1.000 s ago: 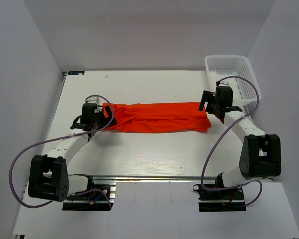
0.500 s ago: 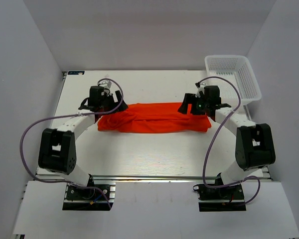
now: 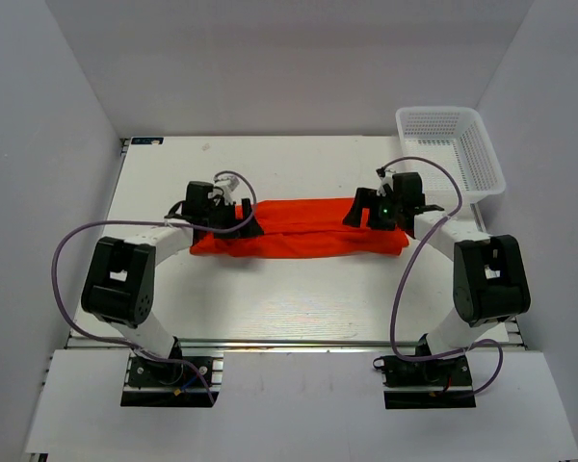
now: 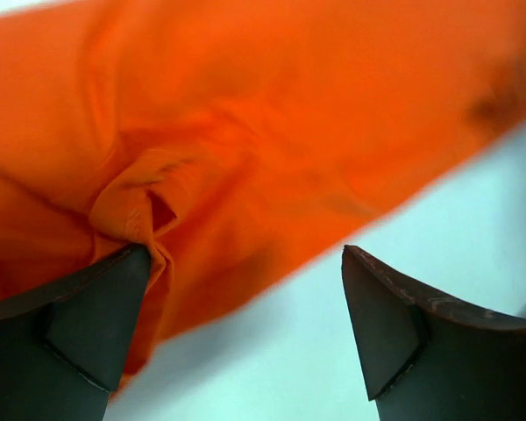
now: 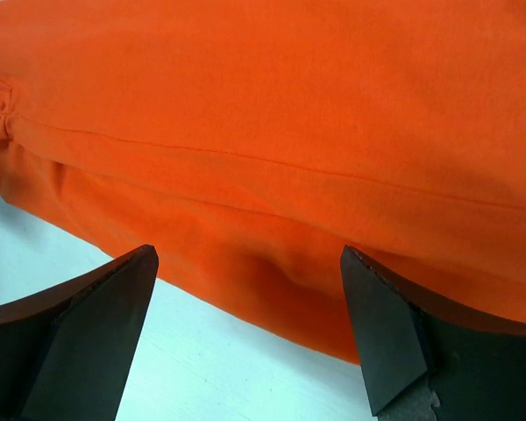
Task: Fold and stack the t-shirts
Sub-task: Fold the other side of the tshirt into a rectangle
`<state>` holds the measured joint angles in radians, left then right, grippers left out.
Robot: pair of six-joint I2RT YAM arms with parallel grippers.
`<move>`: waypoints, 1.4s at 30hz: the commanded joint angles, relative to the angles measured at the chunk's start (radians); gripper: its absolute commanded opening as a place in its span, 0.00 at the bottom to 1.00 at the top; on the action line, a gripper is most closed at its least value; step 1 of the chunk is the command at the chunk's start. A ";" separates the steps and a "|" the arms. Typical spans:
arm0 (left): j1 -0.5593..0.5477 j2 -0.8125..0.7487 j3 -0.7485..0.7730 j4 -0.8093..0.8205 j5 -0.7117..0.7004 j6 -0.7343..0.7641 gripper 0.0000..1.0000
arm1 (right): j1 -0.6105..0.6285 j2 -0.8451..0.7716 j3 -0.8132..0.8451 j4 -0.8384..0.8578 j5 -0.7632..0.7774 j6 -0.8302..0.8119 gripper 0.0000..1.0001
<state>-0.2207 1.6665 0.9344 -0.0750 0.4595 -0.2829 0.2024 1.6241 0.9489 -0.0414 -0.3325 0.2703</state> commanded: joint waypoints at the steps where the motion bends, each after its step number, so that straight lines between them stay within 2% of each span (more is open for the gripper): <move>1: -0.037 -0.115 -0.087 0.040 0.171 0.054 1.00 | -0.005 -0.027 -0.021 0.058 -0.008 0.018 0.90; 9: -0.105 -0.231 -0.099 -0.060 0.228 0.157 1.00 | -0.008 -0.064 -0.047 0.064 -0.005 0.014 0.90; 13: -0.114 -0.278 -0.051 -0.181 0.000 0.148 1.00 | -0.008 -0.078 -0.048 0.054 0.018 0.010 0.90; 14: -0.114 -0.287 -0.037 -0.206 -0.018 0.148 1.00 | -0.003 -0.079 -0.047 0.052 0.023 0.009 0.90; 17: -0.114 -0.339 -0.028 -0.215 -0.047 0.128 1.00 | -0.006 -0.087 -0.045 0.048 0.030 0.003 0.90; 21: -0.100 -0.381 -0.054 -0.180 -0.241 0.065 1.00 | -0.003 -0.096 -0.052 0.044 0.036 0.000 0.90; 25: -0.098 -0.289 -0.010 -0.169 -0.251 0.076 1.00 | -0.001 -0.118 -0.068 0.043 0.047 0.000 0.90; 26: -0.107 -0.225 0.019 -0.181 -0.251 0.076 1.00 | -0.004 -0.134 -0.081 0.043 0.050 0.000 0.90; 32: -0.108 -0.047 0.082 -0.201 -0.162 0.076 1.00 | -0.006 -0.181 -0.119 0.043 0.079 0.000 0.90; 36: -0.126 -0.089 0.043 -0.142 -0.010 0.067 1.00 | -0.008 -0.202 -0.137 0.043 0.096 -0.002 0.90; 42: -0.178 -0.232 -0.074 -0.075 0.039 0.030 1.00 | -0.008 -0.205 -0.147 0.044 0.086 0.010 0.90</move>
<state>-0.3740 1.5238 0.8925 -0.2020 0.4202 -0.2337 0.2020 1.4433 0.8124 -0.0216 -0.2527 0.2810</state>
